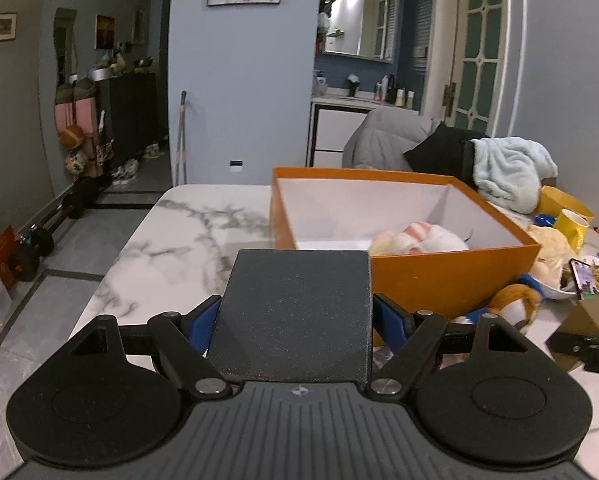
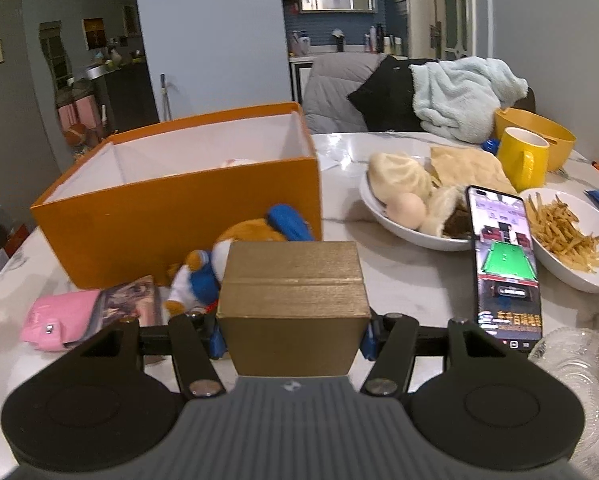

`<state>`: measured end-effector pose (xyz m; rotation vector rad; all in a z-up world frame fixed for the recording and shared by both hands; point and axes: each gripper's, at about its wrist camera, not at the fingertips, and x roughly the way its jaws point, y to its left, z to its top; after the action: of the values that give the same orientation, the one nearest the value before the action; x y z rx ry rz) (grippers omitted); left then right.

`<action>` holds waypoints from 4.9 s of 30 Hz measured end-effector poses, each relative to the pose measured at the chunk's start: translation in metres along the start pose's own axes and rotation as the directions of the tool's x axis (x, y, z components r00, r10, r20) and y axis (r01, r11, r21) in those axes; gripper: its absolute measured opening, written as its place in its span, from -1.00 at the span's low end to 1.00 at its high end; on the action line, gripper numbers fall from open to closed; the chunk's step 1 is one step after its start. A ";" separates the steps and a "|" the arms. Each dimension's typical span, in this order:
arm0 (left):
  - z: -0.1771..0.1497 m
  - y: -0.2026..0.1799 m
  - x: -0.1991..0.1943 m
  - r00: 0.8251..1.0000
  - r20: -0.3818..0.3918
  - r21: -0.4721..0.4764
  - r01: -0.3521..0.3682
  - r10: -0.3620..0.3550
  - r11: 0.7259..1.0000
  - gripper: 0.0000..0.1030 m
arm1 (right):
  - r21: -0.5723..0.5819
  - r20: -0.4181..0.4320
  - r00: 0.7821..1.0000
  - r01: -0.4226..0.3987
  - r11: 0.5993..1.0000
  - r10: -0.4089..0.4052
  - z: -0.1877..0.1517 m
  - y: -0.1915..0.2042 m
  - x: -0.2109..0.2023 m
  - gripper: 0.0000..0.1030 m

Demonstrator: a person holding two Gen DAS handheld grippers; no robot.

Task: Organize objects
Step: 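Carry the gray box and brown box with both tools over the orange box, then open both grippers to drop the gray and brown boxes into the orange box, then move both tools back toward the pink wallet and the illustrated card box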

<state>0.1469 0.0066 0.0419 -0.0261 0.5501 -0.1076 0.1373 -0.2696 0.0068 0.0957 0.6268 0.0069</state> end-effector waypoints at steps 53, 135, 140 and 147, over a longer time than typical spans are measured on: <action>0.086 -0.047 0.134 0.994 -0.073 0.014 0.081 -0.080 0.997 0.80 | -0.224 -0.016 0.998 -0.069 0.972 0.067 0.150 0.069 0.119 0.18; 0.101 -0.051 0.218 0.958 -0.283 0.001 -0.040 0.039 0.999 0.87 | -0.422 -0.184 0.980 -0.012 0.906 -0.073 0.174 0.105 0.211 0.59; 0.102 -0.056 0.210 0.970 -0.240 0.030 -0.040 0.046 0.999 0.87 | -0.400 -0.168 0.984 -0.022 0.916 -0.049 0.173 0.103 0.207 0.58; 0.105 -0.059 0.195 0.976 -0.210 0.077 -0.043 0.058 0.996 0.87 | -0.412 -0.103 0.993 0.017 0.911 -0.065 0.171 0.105 0.195 0.62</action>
<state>0.3611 -0.0740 0.0329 0.0705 0.7592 -0.0812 0.3973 -0.1732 0.0398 -0.3291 0.7303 0.1041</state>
